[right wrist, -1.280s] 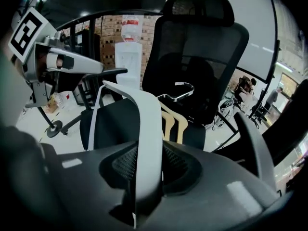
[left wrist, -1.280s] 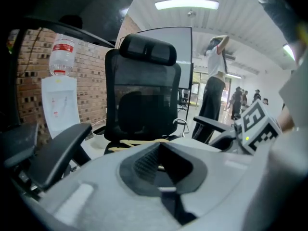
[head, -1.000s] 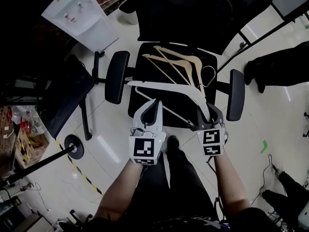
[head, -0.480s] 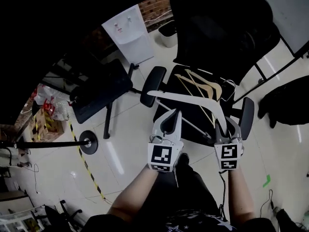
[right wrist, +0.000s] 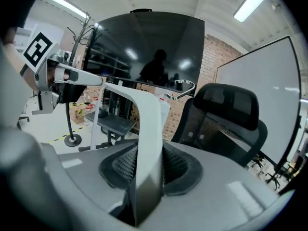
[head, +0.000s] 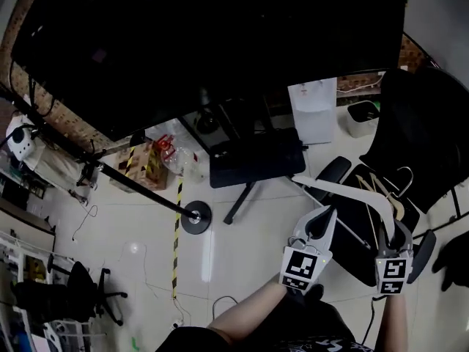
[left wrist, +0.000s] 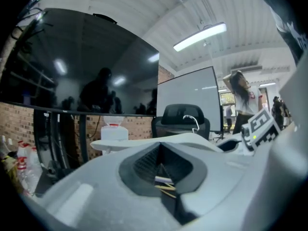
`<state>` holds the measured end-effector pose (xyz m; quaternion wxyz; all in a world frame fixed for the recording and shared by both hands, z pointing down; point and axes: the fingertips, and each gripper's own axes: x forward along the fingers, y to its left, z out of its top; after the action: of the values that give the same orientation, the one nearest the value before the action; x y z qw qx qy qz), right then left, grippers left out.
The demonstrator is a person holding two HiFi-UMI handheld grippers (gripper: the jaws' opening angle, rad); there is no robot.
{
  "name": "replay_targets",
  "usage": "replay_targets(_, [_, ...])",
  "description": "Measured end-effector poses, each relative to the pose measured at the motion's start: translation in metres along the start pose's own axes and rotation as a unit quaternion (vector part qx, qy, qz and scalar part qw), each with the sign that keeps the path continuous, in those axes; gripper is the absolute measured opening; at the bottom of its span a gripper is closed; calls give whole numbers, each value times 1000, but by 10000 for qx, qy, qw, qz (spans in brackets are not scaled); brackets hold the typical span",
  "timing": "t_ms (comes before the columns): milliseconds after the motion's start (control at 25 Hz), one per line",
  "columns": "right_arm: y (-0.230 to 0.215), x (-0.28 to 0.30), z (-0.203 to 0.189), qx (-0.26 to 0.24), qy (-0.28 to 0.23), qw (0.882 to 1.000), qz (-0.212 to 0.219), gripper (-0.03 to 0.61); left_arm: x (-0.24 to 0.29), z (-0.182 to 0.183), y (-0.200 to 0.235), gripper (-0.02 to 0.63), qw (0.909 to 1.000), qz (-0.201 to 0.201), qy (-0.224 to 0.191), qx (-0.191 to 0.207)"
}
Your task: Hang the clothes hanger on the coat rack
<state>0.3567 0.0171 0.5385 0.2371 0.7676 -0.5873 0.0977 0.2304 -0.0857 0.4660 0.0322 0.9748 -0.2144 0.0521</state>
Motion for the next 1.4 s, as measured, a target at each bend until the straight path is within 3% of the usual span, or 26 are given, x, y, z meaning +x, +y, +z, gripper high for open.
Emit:
replay_targets(320, [51, 22, 56, -735, -493, 9904, 1063, 109, -55, 43, 48, 5, 9951, 948, -275, 15])
replay_targets(640, [121, 44, 119, -869, -1095, 9686, 2056, 109, -115, 75, 101, 5, 9803, 1910, -484, 127])
replay_targets(760, [144, 49, 135, -973, -1178, 9564, 2488, 109, -131, 88, 117, 5, 9746, 2169, -565, 19])
replay_targets(1080, [218, 43, 211, -1555, -1812, 9146, 3262, 109, -192, 127, 166, 5, 9544, 2866, -811, 184])
replay_targets(1240, [256, 40, 240, -1783, -2094, 8966, 3472, 109, -222, 135, 187, 5, 9428, 3169, -1009, 238])
replay_targets(1400, [312, 35, 272, -1967, -2368, 8776, 3675, 109, -280, 154, 217, 5, 9238, 3609, -1195, 452])
